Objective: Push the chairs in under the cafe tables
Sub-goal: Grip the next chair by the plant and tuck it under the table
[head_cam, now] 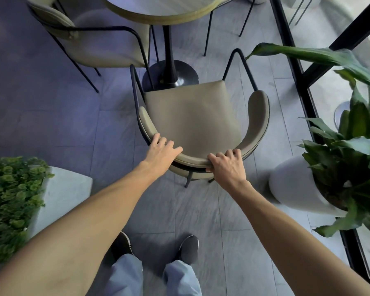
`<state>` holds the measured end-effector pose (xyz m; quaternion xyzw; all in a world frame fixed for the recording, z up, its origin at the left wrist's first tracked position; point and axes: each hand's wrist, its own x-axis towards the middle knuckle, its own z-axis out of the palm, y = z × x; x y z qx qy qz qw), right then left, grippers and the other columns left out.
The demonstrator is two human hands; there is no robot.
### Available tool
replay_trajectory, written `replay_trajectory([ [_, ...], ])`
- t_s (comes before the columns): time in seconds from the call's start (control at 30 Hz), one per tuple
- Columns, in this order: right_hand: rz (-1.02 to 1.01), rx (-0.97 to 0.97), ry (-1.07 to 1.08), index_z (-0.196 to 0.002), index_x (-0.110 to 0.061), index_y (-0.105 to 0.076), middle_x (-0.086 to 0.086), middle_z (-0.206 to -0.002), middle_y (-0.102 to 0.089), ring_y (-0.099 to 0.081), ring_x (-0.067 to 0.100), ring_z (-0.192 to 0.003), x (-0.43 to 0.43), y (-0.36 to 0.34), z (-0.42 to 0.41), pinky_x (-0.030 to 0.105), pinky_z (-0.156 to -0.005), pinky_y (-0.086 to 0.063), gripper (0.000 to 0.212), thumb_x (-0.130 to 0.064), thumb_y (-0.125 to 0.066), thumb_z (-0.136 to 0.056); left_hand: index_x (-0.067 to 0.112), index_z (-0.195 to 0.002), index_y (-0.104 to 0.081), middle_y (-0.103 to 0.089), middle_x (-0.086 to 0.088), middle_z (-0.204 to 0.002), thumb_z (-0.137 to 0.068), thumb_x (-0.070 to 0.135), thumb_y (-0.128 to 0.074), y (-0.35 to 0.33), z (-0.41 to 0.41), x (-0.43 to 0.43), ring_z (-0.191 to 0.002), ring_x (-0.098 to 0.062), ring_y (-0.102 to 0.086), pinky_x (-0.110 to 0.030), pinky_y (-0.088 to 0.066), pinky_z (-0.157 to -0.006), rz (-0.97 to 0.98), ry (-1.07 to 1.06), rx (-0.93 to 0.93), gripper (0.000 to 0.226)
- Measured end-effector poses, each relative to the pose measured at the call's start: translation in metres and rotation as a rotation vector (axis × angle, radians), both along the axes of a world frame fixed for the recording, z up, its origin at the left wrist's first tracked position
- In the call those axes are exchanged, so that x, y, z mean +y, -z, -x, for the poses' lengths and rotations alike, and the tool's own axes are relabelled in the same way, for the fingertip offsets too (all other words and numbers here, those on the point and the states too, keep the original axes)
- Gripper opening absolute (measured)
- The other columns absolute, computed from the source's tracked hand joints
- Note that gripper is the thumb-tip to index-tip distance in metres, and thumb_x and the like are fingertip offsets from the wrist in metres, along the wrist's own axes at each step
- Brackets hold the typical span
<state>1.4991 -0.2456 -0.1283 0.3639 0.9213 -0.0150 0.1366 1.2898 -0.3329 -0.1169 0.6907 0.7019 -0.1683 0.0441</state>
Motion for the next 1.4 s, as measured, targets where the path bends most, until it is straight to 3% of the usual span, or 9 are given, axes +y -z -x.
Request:
replay_trajectory([
  [0.27, -0.02, -0.04, 0.007, -0.105, -0.025, -0.059, -0.001, -0.1, -0.07, -0.06, 0.029, -0.099, 0.058, 0.001, 0.013, 0.041, -0.093, -0.035, 0.028, -0.049, -0.056, -0.093, 0.02, -0.11, -0.055, -0.061, -0.006, -0.103, -0.076, -0.003, -0.067, 0.004, 0.003, 0.049, -0.1, -0.032, -0.056, -0.049, -0.024, -0.109, -0.049, -0.045, -0.02, 0.043],
  [0.53, -0.02, -0.08, 0.041, -0.106, -0.025, -0.061, 0.0, -0.105, -0.071, -0.059, 0.029, -0.107, 0.119, -0.004, 0.03, 0.04, -0.098, -0.033, 0.017, -0.036, -0.059, -0.093, 0.016, -0.114, -0.054, -0.059, -0.009, -0.104, -0.084, -0.003, -0.057, 0.005, 0.007, 0.106, -0.107, -0.035, -0.054, -0.056, -0.012, -0.117, -0.056, -0.101, -0.044, 0.036],
  [0.9, -0.051, -0.112, 0.028, -0.099, -0.025, -0.061, -0.002, -0.099, -0.071, -0.06, 0.029, -0.102, 0.202, -0.001, 0.041, 0.04, -0.1, -0.032, 0.009, -0.024, -0.06, -0.091, 0.018, -0.113, -0.051, -0.058, -0.008, -0.105, -0.081, -0.004, -0.059, 0.009, 0.007, 0.176, -0.107, -0.035, -0.052, -0.056, -0.01, -0.118, -0.09, -0.173, -0.075, 0.04],
  [1.17, -0.066, -0.159, 0.052, -0.105, -0.024, -0.061, 0.0, -0.098, -0.07, -0.059, 0.032, -0.105, 0.243, 0.005, 0.063, 0.046, -0.104, -0.03, 0.019, -0.017, -0.062, -0.087, 0.02, -0.108, -0.05, -0.059, -0.007, -0.101, -0.08, 0.0, -0.065, 0.015, 0.018, 0.219, -0.099, -0.034, -0.053, -0.052, -0.021, -0.112, -0.091, -0.178, -0.061, 0.037],
  [1.4, -0.094, -0.119, 0.032, -0.107, -0.019, -0.059, 0.002, -0.101, -0.068, -0.059, 0.029, -0.105, 0.26, 0.002, 0.061, 0.038, -0.104, -0.033, 0.025, -0.008, -0.059, -0.084, 0.021, -0.105, -0.046, -0.057, -0.005, -0.099, -0.074, -0.007, -0.063, 0.009, 0.012, 0.241, -0.094, -0.032, -0.052, -0.047, -0.03, -0.101, -0.071, -0.176, -0.072, 0.045],
])
